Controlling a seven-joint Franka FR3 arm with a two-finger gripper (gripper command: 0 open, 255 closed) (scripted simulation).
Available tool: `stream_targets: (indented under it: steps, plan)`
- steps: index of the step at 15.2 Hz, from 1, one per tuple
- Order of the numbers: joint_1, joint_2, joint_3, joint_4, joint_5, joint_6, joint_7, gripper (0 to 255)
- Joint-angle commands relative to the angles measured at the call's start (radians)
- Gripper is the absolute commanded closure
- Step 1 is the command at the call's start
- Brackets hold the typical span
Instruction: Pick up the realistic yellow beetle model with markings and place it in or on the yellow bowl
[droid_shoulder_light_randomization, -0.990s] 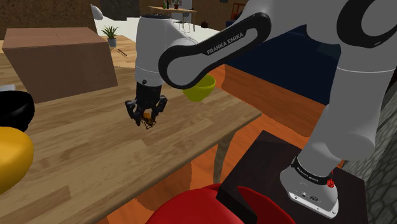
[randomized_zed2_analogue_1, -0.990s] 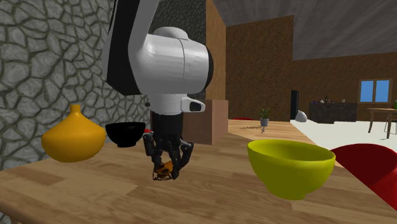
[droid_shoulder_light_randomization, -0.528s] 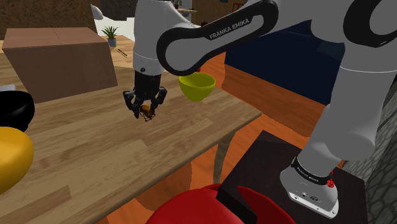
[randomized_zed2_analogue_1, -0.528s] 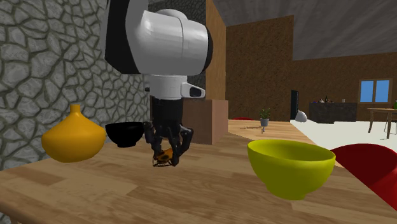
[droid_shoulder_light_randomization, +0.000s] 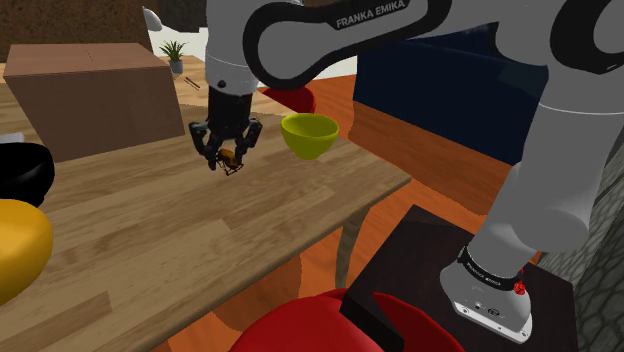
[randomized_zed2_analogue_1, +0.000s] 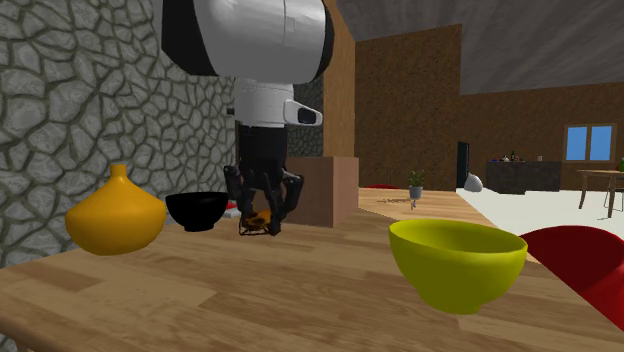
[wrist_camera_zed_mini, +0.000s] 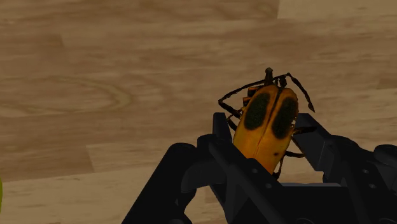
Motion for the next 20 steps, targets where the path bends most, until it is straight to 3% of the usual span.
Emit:
stream_targets:
  steps: [1,17,20]
  plan:
    - [0.000,-0.005,0.001,0.021,0.004,-0.026,-0.003,255]
    - [0.007,-0.013,0.008,0.220,0.012,-0.231,-0.011,255]
    - [-0.051,-0.088,-0.014,0.133,0.065,-0.210,-0.092,255]
